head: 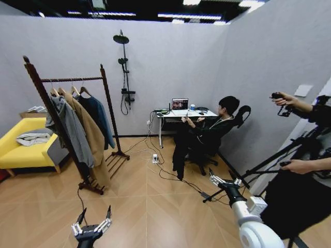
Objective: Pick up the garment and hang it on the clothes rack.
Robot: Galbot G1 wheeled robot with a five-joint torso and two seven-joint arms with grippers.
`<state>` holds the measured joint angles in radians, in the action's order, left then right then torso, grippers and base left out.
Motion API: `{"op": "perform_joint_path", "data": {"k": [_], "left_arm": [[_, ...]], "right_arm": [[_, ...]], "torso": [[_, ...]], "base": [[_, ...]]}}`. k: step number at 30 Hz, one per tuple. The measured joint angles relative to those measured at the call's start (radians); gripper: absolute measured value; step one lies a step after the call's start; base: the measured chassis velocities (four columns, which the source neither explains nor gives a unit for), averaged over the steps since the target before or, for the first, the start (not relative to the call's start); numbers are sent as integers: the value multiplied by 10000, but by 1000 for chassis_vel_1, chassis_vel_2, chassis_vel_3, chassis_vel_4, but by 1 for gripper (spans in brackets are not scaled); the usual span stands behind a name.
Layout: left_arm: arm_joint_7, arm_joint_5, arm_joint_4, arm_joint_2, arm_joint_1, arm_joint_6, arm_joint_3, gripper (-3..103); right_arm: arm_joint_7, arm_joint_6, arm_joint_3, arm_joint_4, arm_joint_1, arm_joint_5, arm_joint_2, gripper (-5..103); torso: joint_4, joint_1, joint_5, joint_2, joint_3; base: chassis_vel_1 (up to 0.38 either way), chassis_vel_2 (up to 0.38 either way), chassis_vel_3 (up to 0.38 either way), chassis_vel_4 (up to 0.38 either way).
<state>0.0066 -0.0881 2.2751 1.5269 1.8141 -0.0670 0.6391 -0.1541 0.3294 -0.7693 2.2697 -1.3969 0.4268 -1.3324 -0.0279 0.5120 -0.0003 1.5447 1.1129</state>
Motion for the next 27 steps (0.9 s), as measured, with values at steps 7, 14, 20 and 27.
{"op": "perform_joint_path", "data": {"k": [7,14,20,27], "left_arm": [[6,0,0,0,-1,0,-3,100],[5,0,0,0,0,0,-3,100],[6,0,0,0,0,0,-3,100],[6,0,0,0,0,0,-3,100]], "right_arm": [[1440,-1999,21,-619,-77,-1473,134,100],[1594,-2179,126,-1432,-391,-1646,-209,100],[1590,-2245,-18,-1594,-570,-1253,-231,100],[1235,-2328,-130,-1601,-353,-861,-134,100]], "torso": [[-3,0,3,0,0],[-5,0,4,0,0],[-6,-1,3,1,-1],[-4,0,4,0,-1]], "base": [[0,0,0,0],[0,0,0,0],[0,0,0,0],[0,0,0,0]]}}
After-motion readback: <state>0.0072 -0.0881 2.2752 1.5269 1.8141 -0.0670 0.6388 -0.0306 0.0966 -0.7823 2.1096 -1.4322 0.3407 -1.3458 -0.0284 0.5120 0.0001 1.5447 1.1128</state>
